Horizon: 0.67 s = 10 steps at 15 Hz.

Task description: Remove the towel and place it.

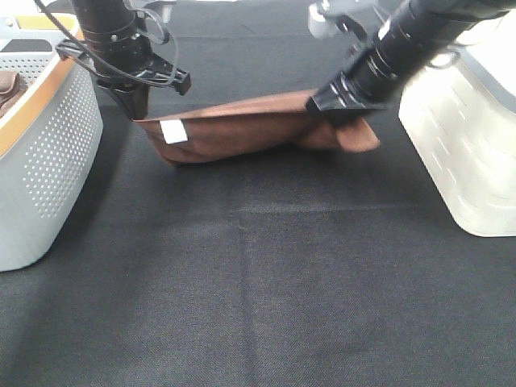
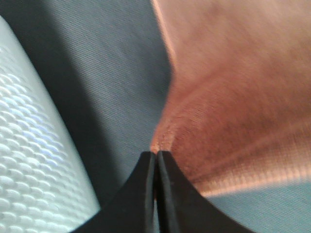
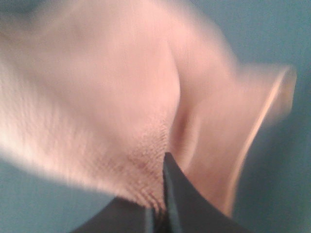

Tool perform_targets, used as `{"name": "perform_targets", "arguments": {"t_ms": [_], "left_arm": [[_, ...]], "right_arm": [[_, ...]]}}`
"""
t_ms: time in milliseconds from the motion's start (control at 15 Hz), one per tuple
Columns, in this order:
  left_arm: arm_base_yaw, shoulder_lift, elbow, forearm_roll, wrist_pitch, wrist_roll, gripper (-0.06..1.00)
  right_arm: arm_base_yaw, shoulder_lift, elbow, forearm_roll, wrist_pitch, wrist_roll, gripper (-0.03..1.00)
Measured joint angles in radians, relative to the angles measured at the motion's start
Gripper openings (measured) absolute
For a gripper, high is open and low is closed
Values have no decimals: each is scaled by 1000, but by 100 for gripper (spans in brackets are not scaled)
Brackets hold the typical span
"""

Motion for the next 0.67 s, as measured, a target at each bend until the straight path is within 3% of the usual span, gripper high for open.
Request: {"name": "perform_targets", "arguments": {"t_ms": [133,400,667], "left_arm": [[-4,0,0,-57,2,0,0],[-37,-16,31,-67,2,0,0],[-85,-81,285,-74,8,-9,0]], "right_arm": [[0,0,-1,-41,125,86,0],[0,-2,11,-23,256,99,0],[0,-2,147,86,299,86,0]]}}
